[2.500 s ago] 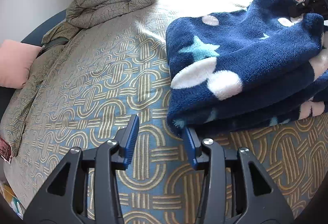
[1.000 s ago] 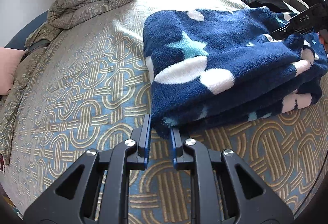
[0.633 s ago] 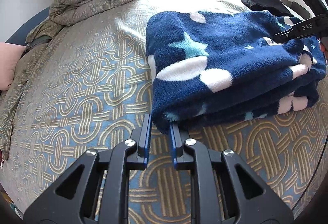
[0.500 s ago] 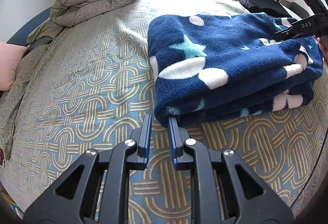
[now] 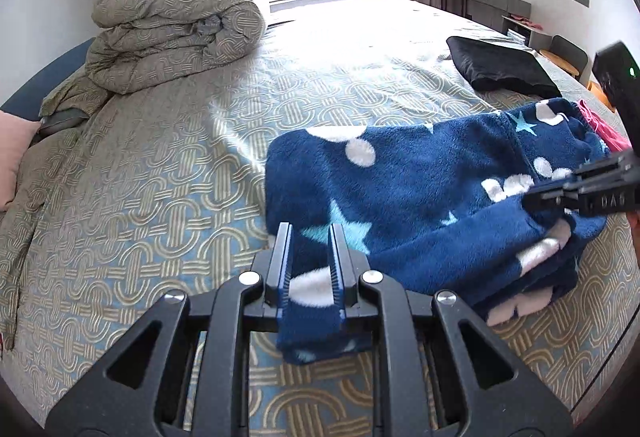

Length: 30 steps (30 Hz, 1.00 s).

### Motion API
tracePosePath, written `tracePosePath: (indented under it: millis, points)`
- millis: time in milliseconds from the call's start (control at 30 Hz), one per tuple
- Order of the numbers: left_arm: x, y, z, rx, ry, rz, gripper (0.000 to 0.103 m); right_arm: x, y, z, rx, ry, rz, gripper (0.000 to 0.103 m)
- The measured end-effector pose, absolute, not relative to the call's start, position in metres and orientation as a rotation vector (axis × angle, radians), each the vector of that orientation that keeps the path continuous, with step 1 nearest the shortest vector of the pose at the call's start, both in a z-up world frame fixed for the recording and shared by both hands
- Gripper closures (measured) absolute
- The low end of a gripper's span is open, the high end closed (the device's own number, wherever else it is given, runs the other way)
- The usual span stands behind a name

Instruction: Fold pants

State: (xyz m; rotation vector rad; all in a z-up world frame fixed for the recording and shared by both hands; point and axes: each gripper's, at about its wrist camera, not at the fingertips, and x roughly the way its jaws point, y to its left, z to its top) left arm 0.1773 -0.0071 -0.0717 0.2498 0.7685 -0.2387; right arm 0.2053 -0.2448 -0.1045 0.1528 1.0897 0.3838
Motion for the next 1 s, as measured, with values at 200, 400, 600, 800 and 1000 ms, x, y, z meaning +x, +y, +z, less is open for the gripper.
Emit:
tracePosePath:
  millis: [200, 400, 600, 800, 1000]
  points:
    - [0.192, -0.017, -0.13, 0.262, 0.897, -0.236, 0.08, 0.185, -0.28, -0.141, 0.283, 1.093, 0.397, 0.098]
    - [0.176, -0.029, -0.112, 0.35, 0.86, -0.208, 0.08, 0.18, -0.281, -0.129, 0.261, 1.066, 0.392, 0.095]
    - [0.166, -0.055, -0.089, 0.307, 0.845, -0.305, 0.065, 0.131, -0.349, -0.107, 0.307, 0.943, 0.219, 0.082]
    - [0.167, -0.113, -0.076, 0.284, 0.83, -0.497, 0.054, 0.089, -0.449, -0.126, 0.474, 0.945, -0.045, 0.075]
    - [0.205, -0.174, -0.08, 0.258, 0.858, -0.557, 0.051, 0.073, -0.491, -0.14, 0.669, 0.879, -0.032, 0.049]
